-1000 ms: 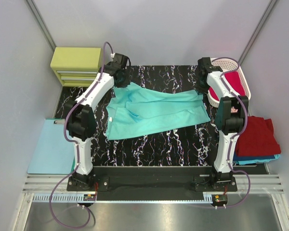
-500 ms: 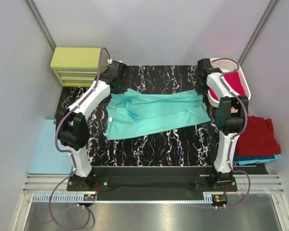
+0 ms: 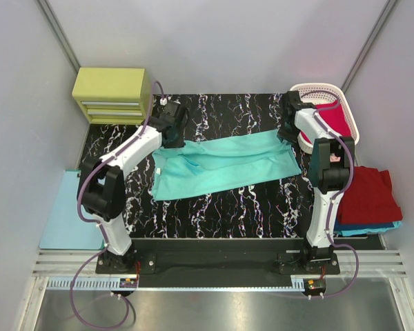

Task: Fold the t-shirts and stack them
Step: Fold the other side of the tshirt into a rectangle

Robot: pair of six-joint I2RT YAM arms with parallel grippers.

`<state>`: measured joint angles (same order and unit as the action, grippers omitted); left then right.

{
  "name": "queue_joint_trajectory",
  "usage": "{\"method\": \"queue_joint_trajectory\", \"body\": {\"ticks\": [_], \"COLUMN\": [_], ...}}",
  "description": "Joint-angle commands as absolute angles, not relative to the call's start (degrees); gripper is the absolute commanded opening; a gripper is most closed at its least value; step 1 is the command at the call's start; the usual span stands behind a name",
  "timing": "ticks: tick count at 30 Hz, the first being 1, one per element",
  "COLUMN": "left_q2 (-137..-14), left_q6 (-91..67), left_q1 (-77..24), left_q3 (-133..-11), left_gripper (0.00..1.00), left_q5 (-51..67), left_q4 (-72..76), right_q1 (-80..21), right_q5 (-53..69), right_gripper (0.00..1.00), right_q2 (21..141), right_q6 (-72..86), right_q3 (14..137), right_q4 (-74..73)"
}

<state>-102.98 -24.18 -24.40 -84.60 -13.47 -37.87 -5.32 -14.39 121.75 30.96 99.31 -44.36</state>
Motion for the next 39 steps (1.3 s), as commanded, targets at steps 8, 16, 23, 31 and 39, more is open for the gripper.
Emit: {"method": "queue_joint_trajectory", "body": {"ticks": [8,16,23,31,39], "left_q2": [-96.67,-110.37,-114.61,-114.78,-122.95], "left_q6": [-23.73,-23.38,-24.26,-24.17,-24.78], "left_q1": [-26.37,-25.93,-25.84,-25.4,-21.45], "left_q3": [-87.18,-93.95,-93.7,-89.57,-96.14], "left_gripper": [0.75,0.61,0.58,0.58,0.55], "left_q5": [-18.81,-14.77,-12.22,-13.54,-12.66], "left_q4": [-31.99,-34.19,-36.74,-38.5,-45.6], "right_q1": [-6.94,-9.58,-9.84,-10.11,-10.72], "right_q5": [-11.69,-6.68,-4.92,-4.13,-4.92], "right_gripper": [0.7,0.38,0.39,0.4,0.4], "right_q2": [115.3,121.02,123.4,123.14,121.29], "right_q6": [28.73,27.86,27.69,28.21,28.74], "right_q3": [102.21,104.85,105.03,104.15,102.57], "right_q4": [-38.94,-39.29,-39.73,-39.9,-39.81]}}
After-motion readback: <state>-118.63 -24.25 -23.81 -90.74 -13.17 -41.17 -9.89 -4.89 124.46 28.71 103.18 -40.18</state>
